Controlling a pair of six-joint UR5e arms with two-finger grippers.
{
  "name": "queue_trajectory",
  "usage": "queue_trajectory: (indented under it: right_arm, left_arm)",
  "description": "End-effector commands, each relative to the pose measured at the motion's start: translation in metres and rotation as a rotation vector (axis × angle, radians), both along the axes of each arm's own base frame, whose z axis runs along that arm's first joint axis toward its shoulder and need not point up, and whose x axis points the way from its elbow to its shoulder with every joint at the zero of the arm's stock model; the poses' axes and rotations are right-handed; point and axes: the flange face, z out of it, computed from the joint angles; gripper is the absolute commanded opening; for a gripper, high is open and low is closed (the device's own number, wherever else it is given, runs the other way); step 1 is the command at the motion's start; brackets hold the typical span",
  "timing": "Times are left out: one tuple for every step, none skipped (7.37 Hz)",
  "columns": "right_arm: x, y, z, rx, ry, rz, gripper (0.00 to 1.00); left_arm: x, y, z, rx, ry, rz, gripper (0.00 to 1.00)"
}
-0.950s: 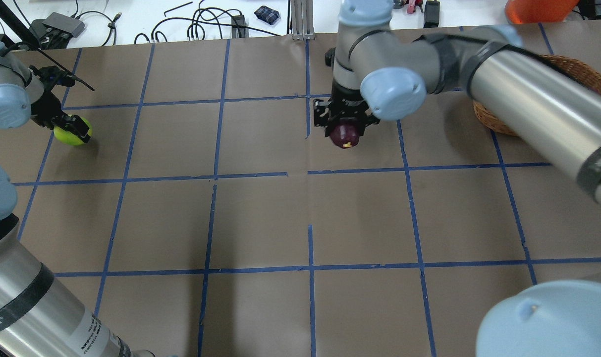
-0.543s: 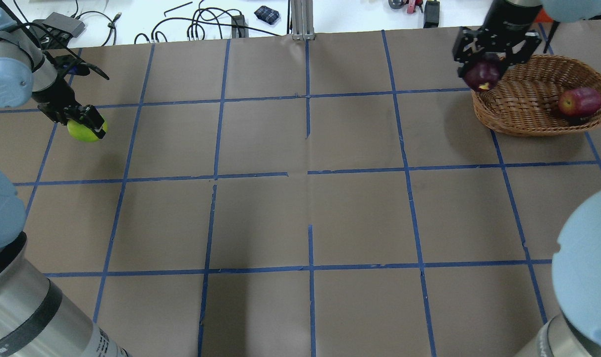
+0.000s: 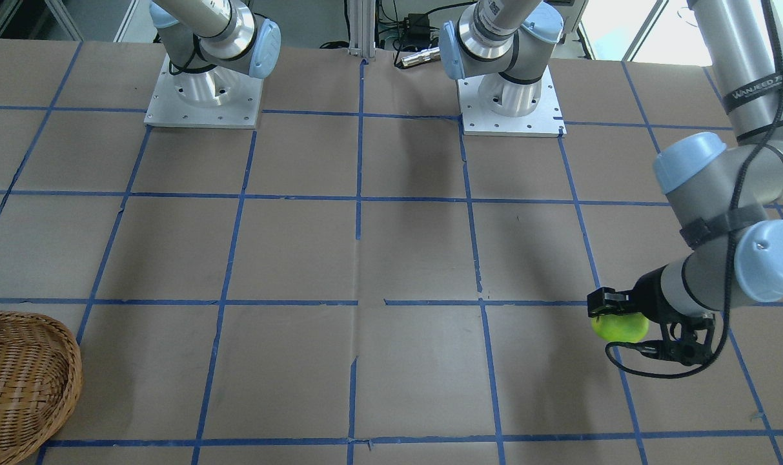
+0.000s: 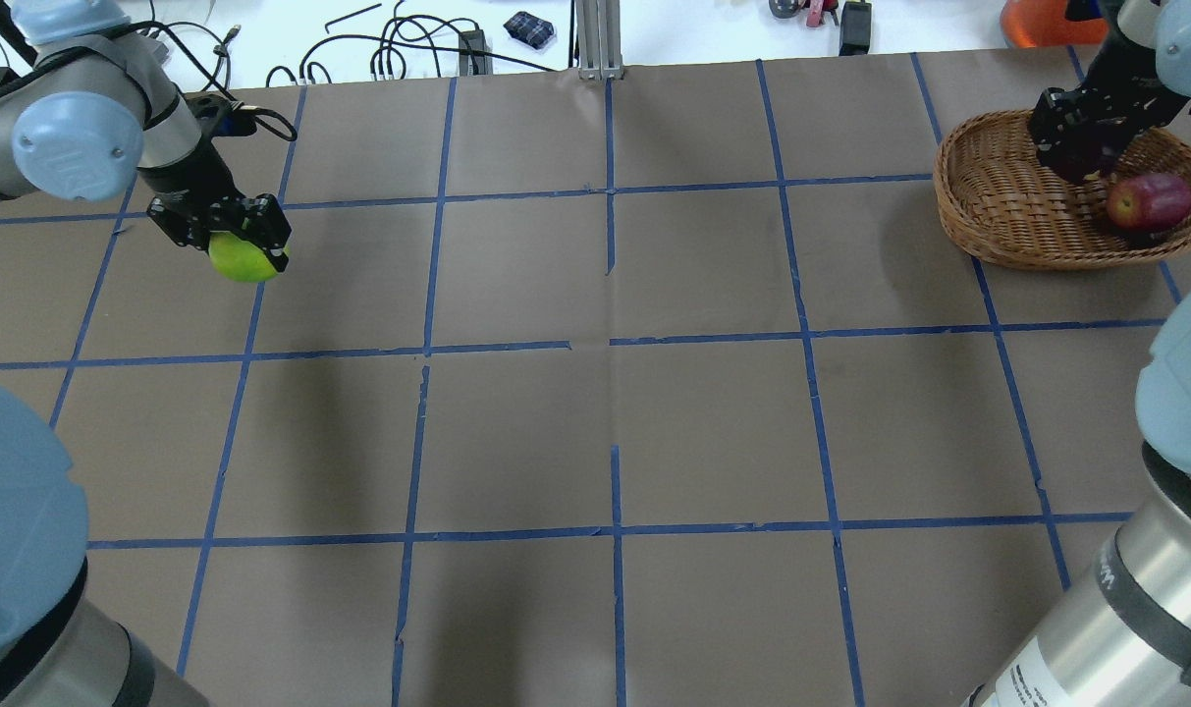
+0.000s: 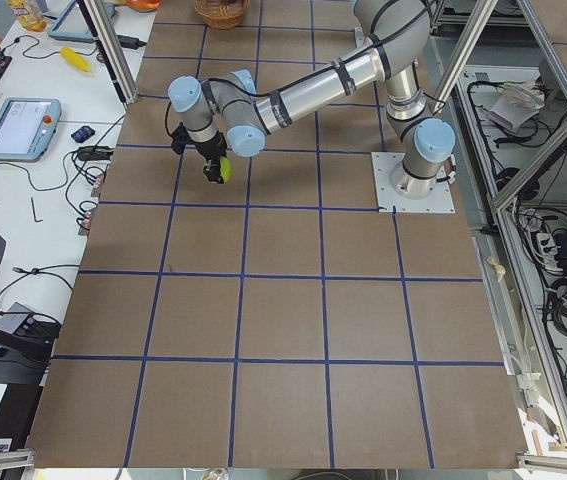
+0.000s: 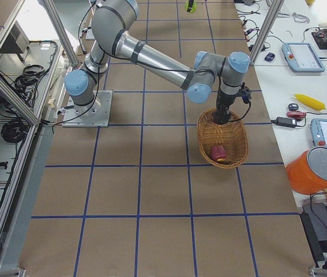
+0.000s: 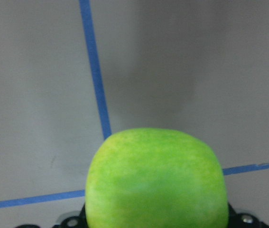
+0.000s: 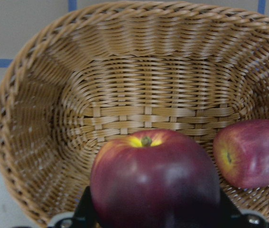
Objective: Put all apples into basket
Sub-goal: 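Carry the green apple with the left gripper to the table center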
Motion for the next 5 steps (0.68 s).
queue_trajectory:
  right_arm:
    - [-0.027, -0.006, -0.035, 0.023, 0.066, -0.021, 0.00]
    - [-0.027, -0.005, -0.042, 0.039, 0.064, -0.026, 0.00]
    - [-0.028, -0.002, -0.048, 0.052, 0.063, -0.029, 0.10]
    - [-0.033, 0.000, -0.051, 0.059, 0.062, -0.037, 0.44]
    - [-0.038, 0.002, -0.052, 0.060, 0.060, -0.043, 0.83]
  left_arm:
    - [-0.087, 0.024, -0.004, 0.024, -0.001, 0.149, 0.32]
    - [-0.128, 0.026, 0.002, 0.010, -0.020, 0.174, 0.32]
    - [-0.167, 0.029, -0.002, 0.003, -0.033, 0.221, 0.32]
    - [-0.207, 0.034, -0.007, -0.016, -0.053, 0.286, 0.32]
    - [-0.255, 0.042, -0.009, -0.065, -0.050, 0.298, 0.32]
